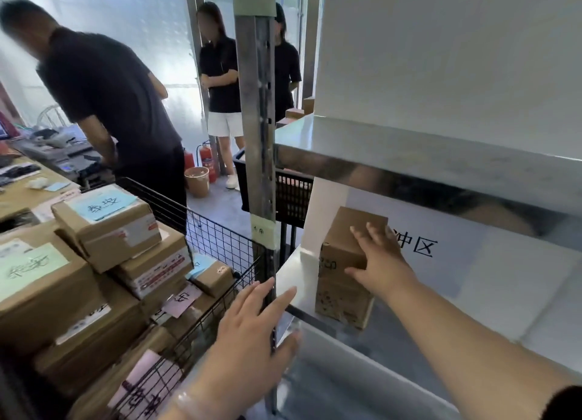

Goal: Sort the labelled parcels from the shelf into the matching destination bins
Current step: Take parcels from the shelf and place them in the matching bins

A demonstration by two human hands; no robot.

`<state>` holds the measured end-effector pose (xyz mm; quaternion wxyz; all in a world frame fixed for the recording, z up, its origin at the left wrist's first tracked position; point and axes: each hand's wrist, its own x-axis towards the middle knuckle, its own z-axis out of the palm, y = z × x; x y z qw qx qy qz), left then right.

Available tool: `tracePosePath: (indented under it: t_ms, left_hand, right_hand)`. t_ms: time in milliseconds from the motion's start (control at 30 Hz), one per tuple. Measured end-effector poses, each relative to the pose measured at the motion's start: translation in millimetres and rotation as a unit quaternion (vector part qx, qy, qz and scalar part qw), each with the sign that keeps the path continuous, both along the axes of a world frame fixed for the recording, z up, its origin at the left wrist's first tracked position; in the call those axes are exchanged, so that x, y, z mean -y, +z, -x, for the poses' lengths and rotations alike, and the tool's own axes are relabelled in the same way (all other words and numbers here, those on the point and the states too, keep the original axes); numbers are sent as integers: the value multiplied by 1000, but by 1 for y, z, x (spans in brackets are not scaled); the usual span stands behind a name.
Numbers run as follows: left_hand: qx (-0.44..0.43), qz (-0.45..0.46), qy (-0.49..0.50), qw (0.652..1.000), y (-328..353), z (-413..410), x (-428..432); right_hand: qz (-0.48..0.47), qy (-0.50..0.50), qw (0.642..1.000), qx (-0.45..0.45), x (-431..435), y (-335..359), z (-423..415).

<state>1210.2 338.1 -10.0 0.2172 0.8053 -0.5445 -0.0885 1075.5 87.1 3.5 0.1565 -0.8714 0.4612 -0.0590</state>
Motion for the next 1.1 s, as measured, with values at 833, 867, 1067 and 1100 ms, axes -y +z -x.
tracePosePath:
  t_ms: [833, 867, 1067, 1100]
  left_hand:
    - [-621, 270, 135, 723, 3, 51, 77]
    - [-630, 269, 131, 717, 1, 51, 75]
    - [-517, 277, 161, 794, 1, 56, 63]
    - [-489, 279, 166, 809, 2, 58, 61]
  right_hand:
    - [-196, 146, 851, 466, -36, -1, 73]
    - [-291, 127, 826, 465, -34, -1, 69]
    - [-348, 127, 843, 389, -39, -4, 54]
    - [-298, 126, 866, 381, -42, -4, 51]
